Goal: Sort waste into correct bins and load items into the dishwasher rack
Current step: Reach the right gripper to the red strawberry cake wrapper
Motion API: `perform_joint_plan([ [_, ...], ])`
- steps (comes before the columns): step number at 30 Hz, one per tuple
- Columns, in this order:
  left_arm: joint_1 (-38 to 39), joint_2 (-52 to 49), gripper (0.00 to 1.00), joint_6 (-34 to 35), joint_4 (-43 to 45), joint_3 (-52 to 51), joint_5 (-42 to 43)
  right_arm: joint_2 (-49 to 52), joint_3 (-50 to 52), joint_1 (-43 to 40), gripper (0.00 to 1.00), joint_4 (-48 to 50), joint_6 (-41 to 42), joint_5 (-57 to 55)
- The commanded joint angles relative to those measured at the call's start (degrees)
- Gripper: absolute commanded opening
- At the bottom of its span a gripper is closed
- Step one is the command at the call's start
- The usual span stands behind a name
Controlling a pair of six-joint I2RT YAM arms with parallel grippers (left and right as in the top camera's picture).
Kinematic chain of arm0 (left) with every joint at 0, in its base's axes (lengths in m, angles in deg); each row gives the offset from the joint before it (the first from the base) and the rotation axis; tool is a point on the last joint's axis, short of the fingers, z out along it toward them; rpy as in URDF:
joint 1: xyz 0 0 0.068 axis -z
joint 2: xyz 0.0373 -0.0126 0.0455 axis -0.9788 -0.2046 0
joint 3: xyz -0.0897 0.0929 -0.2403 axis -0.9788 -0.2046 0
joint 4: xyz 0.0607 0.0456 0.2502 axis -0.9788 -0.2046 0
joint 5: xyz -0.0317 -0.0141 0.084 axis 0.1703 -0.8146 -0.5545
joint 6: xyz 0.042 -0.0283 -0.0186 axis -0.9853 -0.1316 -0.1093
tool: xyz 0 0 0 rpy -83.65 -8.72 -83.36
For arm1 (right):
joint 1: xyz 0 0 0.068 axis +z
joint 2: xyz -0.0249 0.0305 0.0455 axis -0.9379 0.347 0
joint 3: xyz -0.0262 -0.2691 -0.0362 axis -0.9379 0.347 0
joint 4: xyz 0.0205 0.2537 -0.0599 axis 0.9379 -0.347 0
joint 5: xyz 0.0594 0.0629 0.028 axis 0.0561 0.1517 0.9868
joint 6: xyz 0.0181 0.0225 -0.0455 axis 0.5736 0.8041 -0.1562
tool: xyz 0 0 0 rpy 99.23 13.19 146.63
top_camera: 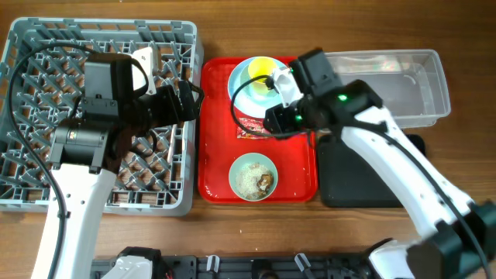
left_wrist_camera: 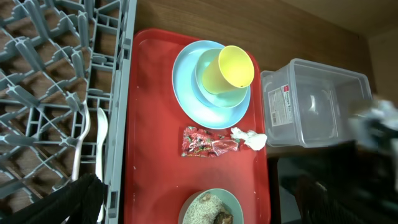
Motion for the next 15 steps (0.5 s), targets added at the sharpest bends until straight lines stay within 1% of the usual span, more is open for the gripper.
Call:
perform_joint_plan([
  [1,-0.3,0.3,1.0,0.3,0.2,0.7,0.7,5.6,-0.3,0.1,0.51,1.0,-4.4,-3.3],
  [6,-0.3,0.3,1.0,0.3,0.2,0.7,0.7,12.6,-0.3,0.1,0.52,3.0,-10.2,-4.6],
  [12,-0.3,0.3,1.0,0.3,0.1,0.7,0.7,17.6,-0.3,0.1,0.51,6.5,-10.2,-6.8],
  [15,-0.3,0.3,1.0,0.3,0.2,0.7,0.7,19.3,-0.3,0.1,0.51,7.8,-11.9,-7.6],
])
